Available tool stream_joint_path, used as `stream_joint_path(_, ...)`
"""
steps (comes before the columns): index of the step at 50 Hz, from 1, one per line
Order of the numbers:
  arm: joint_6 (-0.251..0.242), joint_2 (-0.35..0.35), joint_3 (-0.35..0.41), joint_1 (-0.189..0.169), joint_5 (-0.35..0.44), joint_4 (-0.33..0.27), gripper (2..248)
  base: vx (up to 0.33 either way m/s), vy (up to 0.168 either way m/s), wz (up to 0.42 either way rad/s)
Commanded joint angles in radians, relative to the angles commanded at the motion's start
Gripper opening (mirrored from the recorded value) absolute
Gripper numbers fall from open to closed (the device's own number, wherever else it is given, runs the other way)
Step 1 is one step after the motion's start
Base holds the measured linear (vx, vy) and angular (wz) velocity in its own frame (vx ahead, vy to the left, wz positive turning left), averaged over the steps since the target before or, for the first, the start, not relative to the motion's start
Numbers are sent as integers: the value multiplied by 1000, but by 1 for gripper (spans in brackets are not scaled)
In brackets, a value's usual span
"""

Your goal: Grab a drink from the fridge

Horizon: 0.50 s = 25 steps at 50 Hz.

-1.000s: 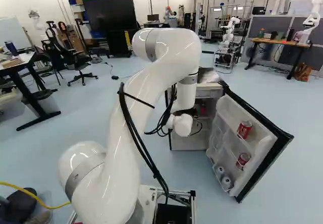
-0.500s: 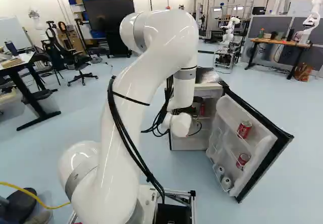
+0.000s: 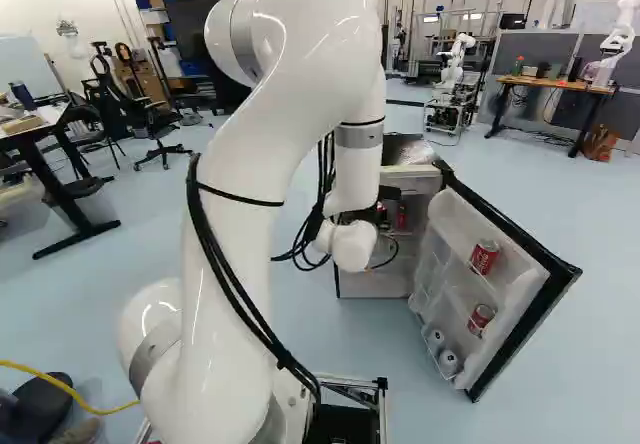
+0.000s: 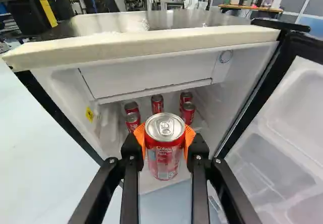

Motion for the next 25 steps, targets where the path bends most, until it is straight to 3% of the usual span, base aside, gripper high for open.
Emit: stream_joint_path(25,0,80,29,0,0,0,95,0,0,0)
